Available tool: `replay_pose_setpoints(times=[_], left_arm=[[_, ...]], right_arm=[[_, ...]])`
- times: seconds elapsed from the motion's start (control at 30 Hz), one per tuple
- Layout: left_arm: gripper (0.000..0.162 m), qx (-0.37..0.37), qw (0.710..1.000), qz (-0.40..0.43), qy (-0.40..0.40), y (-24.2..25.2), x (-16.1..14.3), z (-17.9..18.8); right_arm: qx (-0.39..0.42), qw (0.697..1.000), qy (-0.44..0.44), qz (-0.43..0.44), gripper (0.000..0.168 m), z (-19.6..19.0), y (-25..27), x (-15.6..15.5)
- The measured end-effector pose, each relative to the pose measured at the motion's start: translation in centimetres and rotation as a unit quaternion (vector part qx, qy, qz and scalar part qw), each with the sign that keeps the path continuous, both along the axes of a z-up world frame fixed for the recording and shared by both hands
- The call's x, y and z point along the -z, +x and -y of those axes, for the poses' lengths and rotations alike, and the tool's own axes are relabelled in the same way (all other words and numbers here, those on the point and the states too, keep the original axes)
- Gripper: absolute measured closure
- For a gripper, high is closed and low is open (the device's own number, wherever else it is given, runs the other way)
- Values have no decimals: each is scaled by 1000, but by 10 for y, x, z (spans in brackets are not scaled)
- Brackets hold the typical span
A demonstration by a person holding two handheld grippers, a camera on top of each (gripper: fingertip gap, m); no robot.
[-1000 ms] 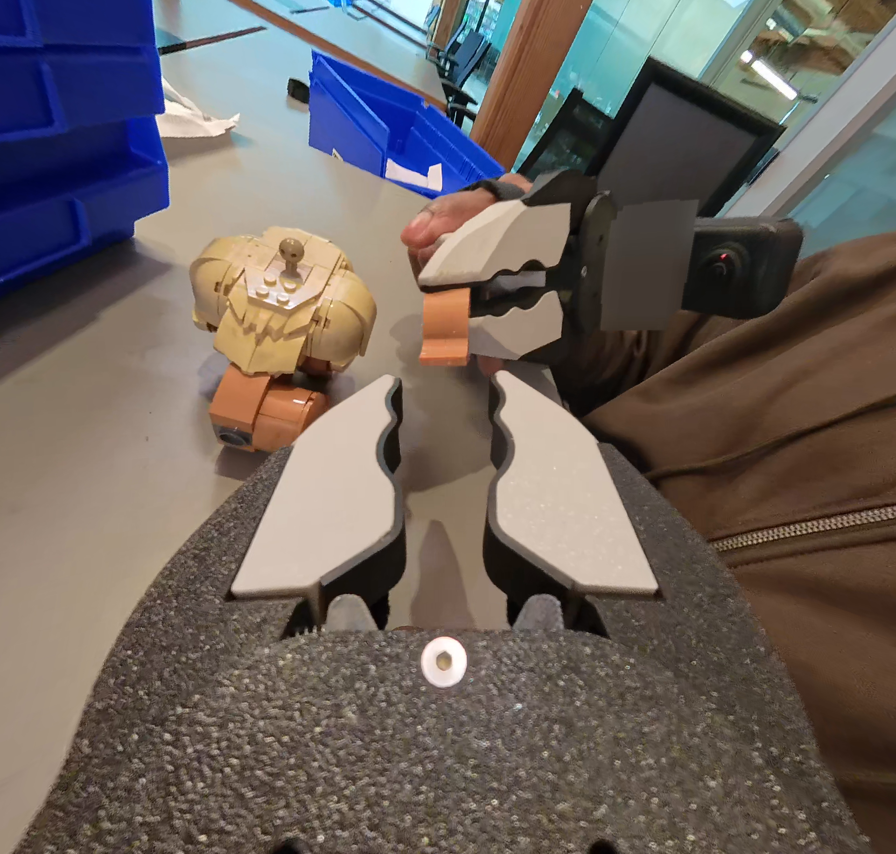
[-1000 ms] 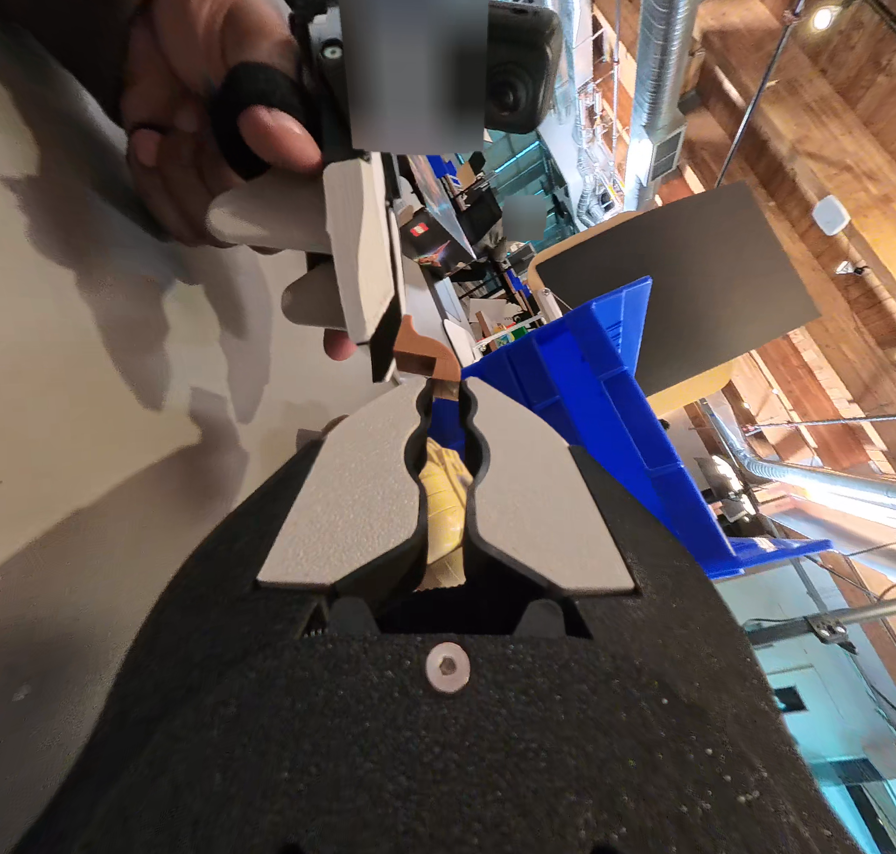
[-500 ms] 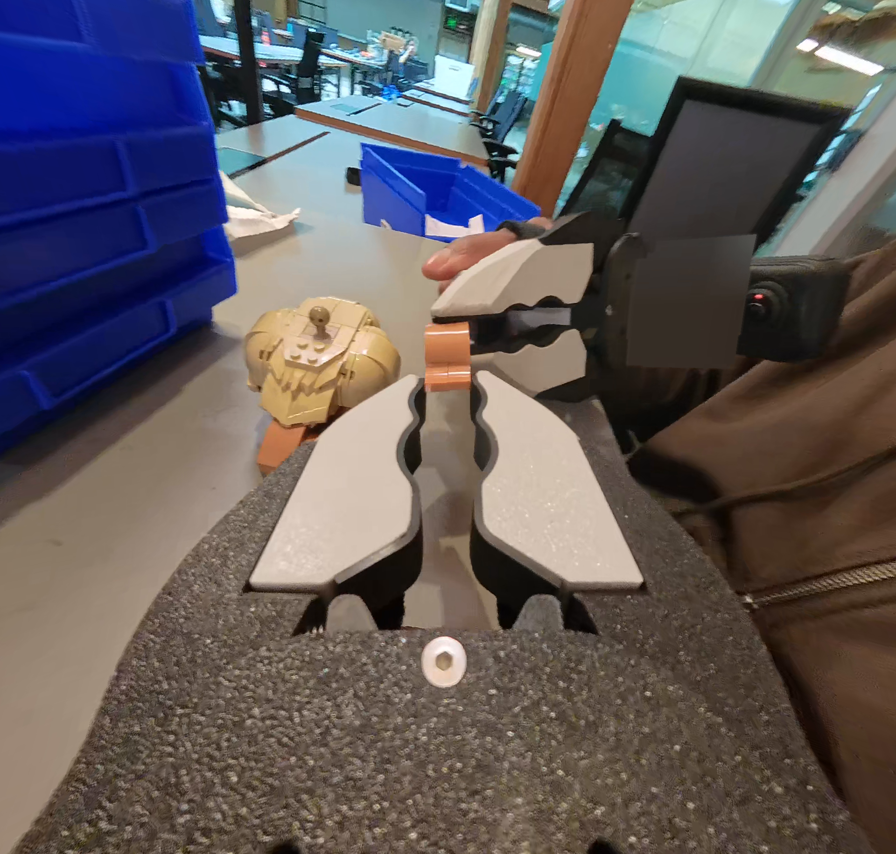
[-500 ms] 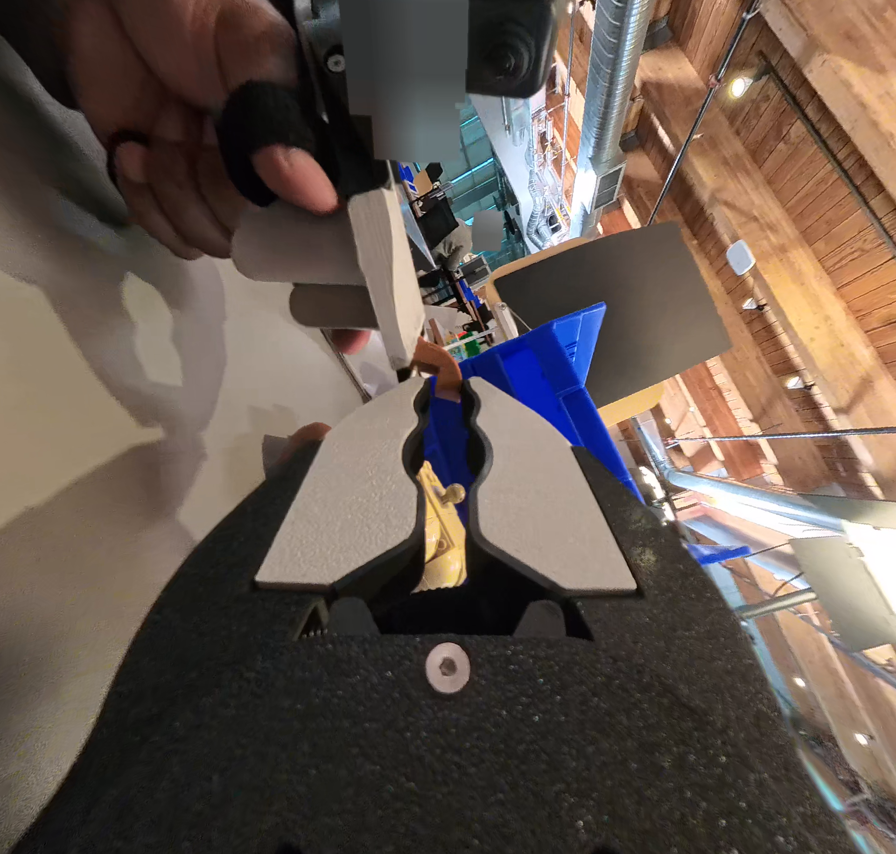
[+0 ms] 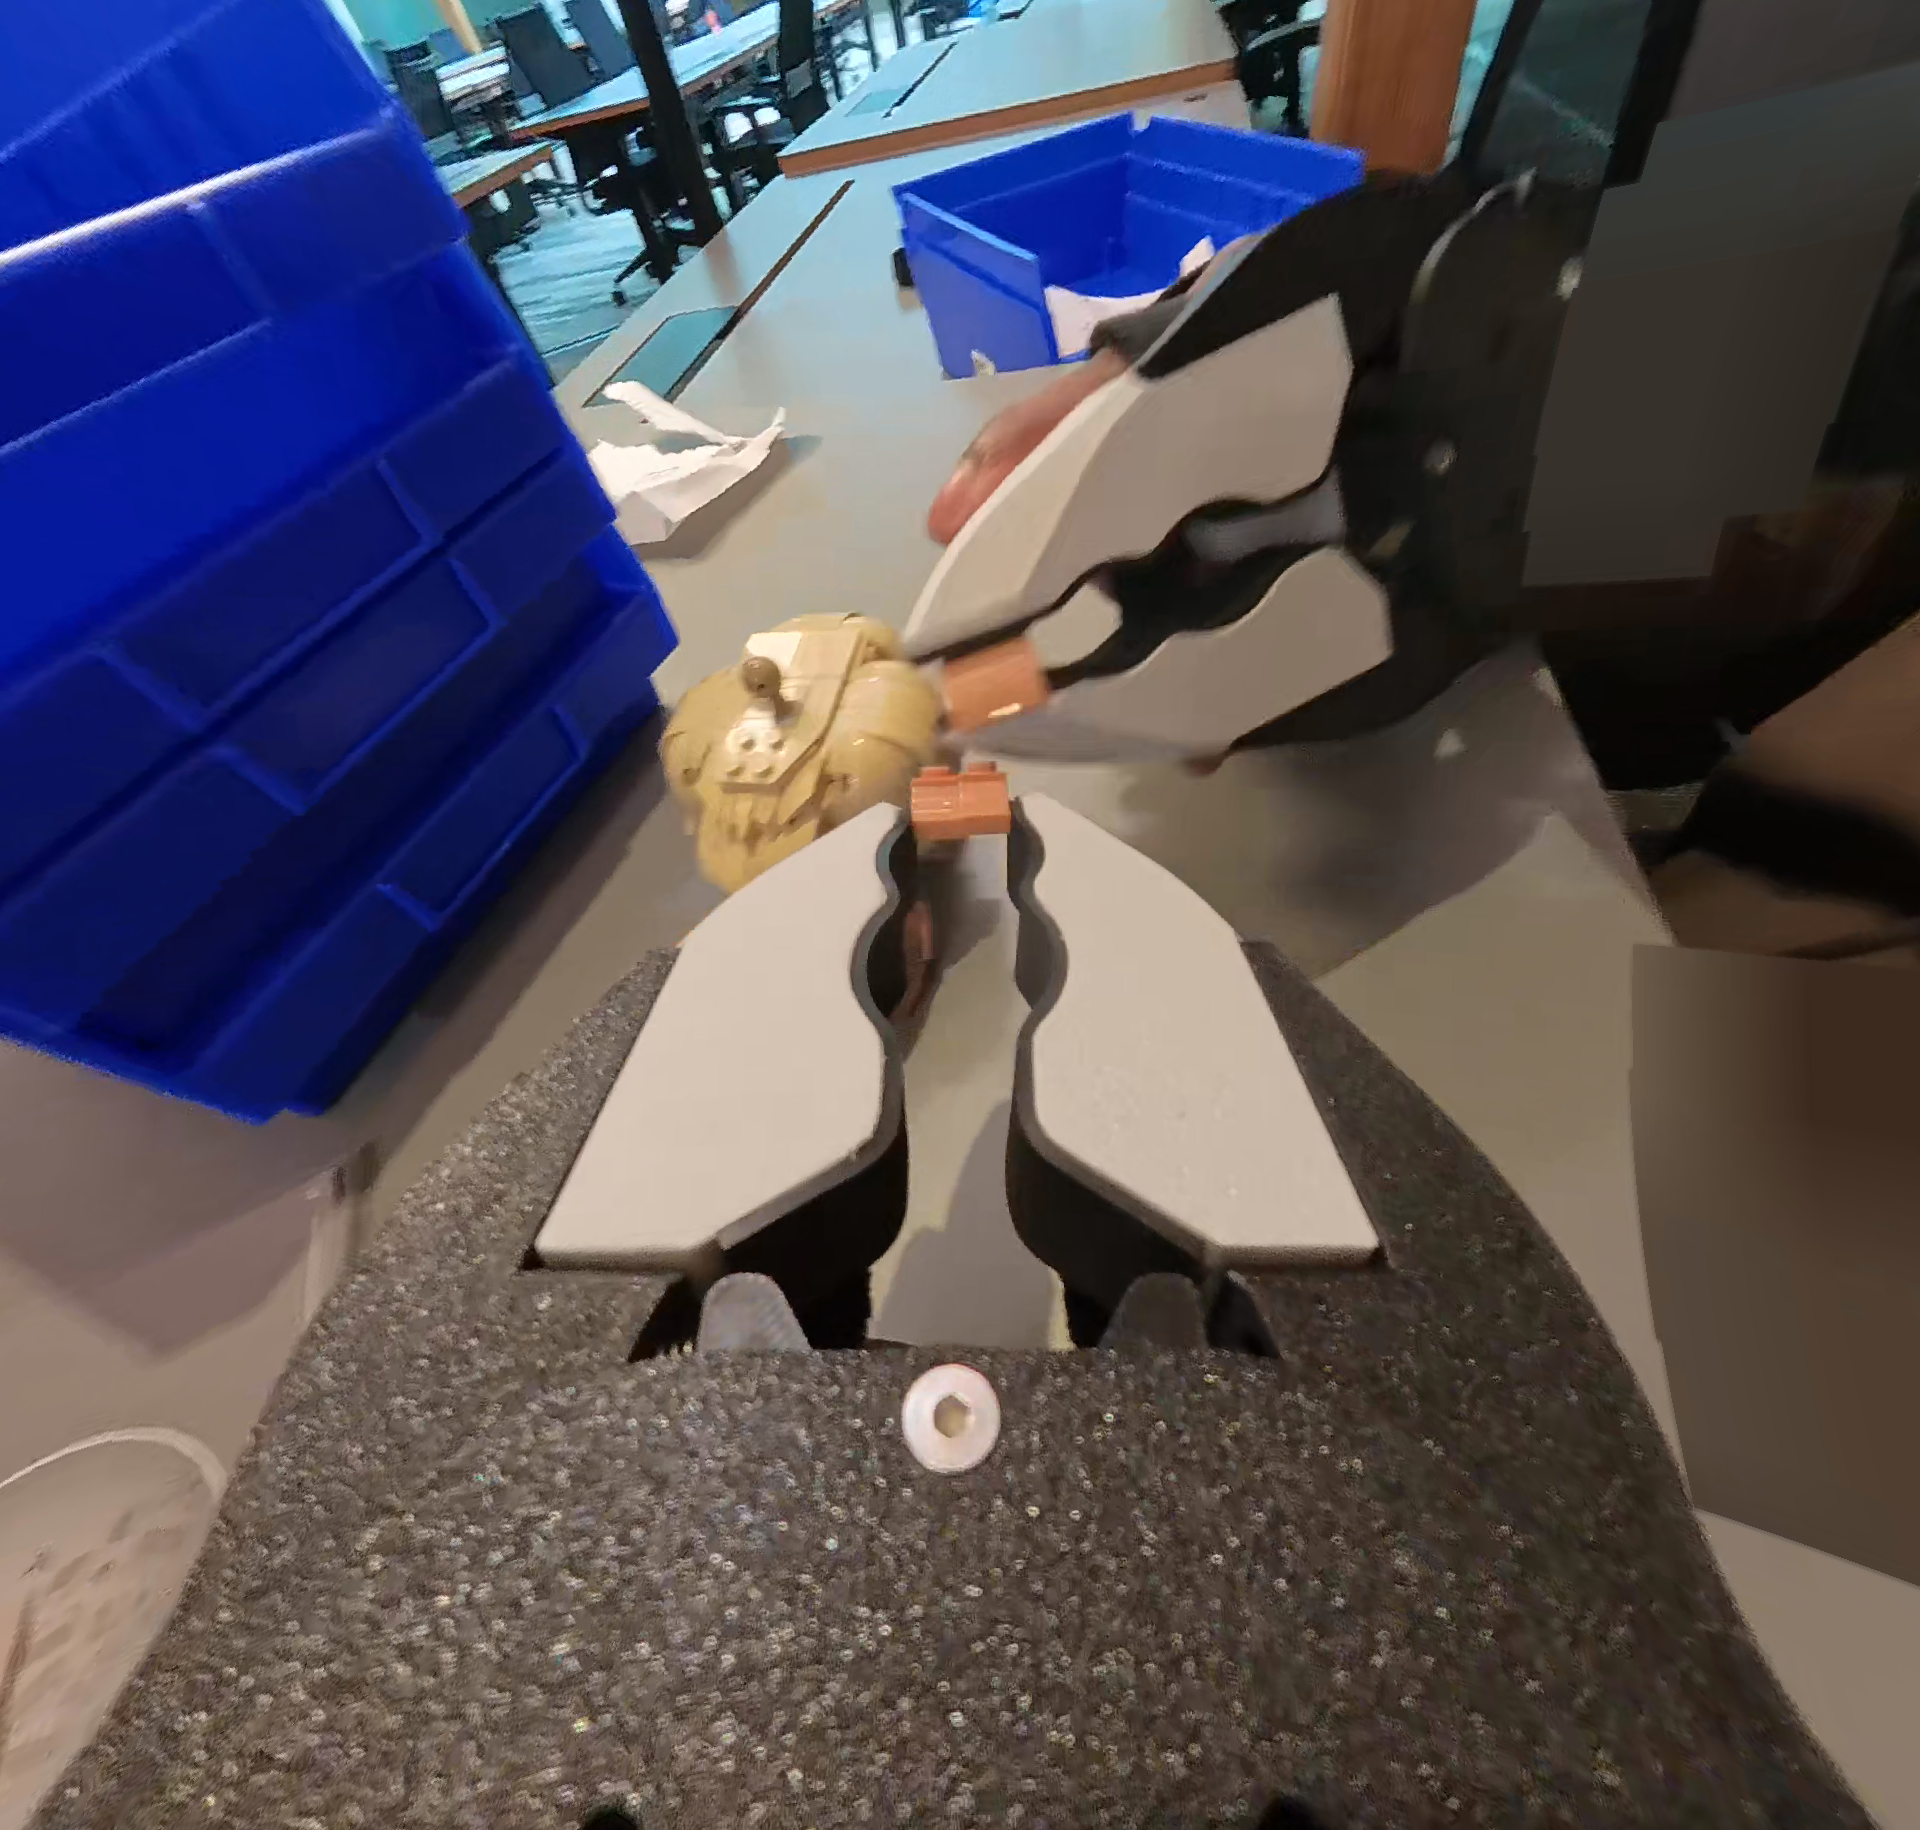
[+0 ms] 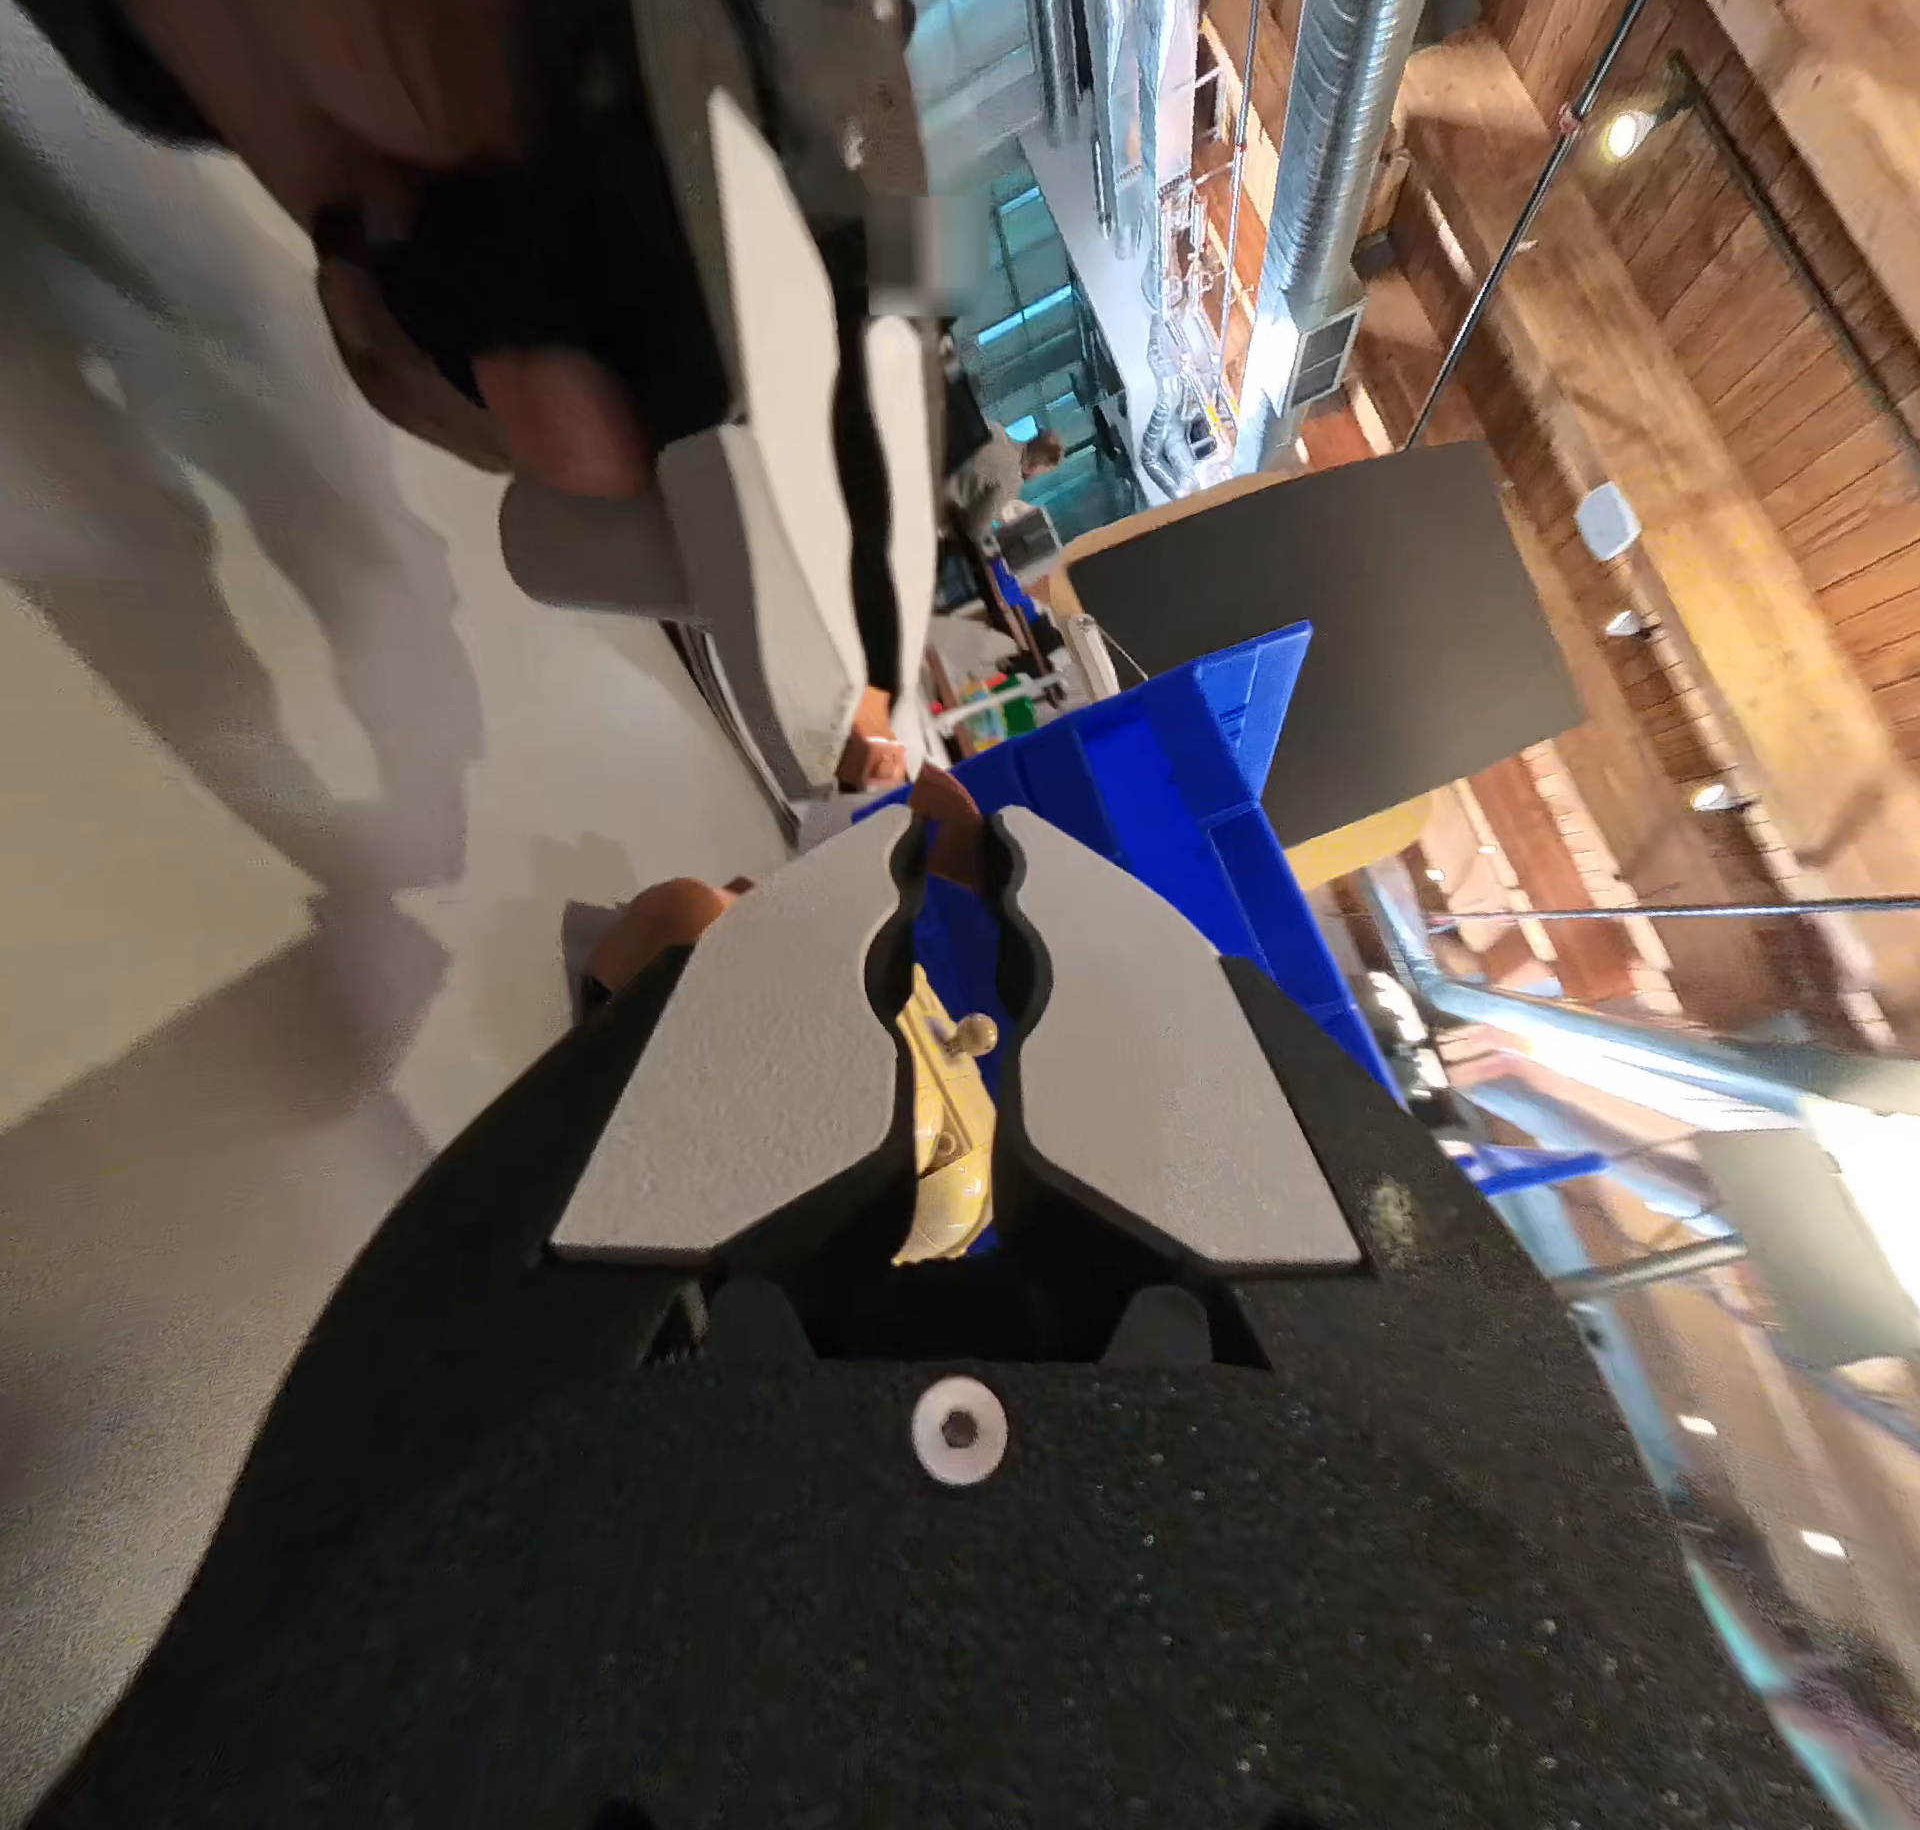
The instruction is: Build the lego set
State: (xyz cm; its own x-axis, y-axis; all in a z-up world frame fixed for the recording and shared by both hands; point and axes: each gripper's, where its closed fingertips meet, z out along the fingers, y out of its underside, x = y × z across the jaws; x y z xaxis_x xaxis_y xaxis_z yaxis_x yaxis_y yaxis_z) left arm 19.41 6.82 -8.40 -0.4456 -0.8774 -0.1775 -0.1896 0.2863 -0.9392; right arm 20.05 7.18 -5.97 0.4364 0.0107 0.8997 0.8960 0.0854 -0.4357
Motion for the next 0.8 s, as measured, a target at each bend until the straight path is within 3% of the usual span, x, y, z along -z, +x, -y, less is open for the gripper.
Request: replay_pose_setpoints(times=[0.07, 0.17, 0.57, 0.67, 0.8], left_arm=[[145, -12, 1000, 4, -12, -2, -4, -13], [145, -15, 999, 7, -39, -6, -9, -23], [145, -49, 999, 14, 7, 4, -14, -28], [145, -80, 997, 15, 12, 15, -32, -41], [145, -122, 992, 31, 21, 38, -78, -62]], right_arm=[[-11, 999, -2, -43, 158, 3, 6, -5], [4, 999, -6, -36, 158, 1, 14, -2], [18, 999, -8, -33, 158, -2, 15, 1], [21, 999, -18, -31, 158, -4, 15, 5], [23, 999, -25, -30, 158, -5, 16, 8]])
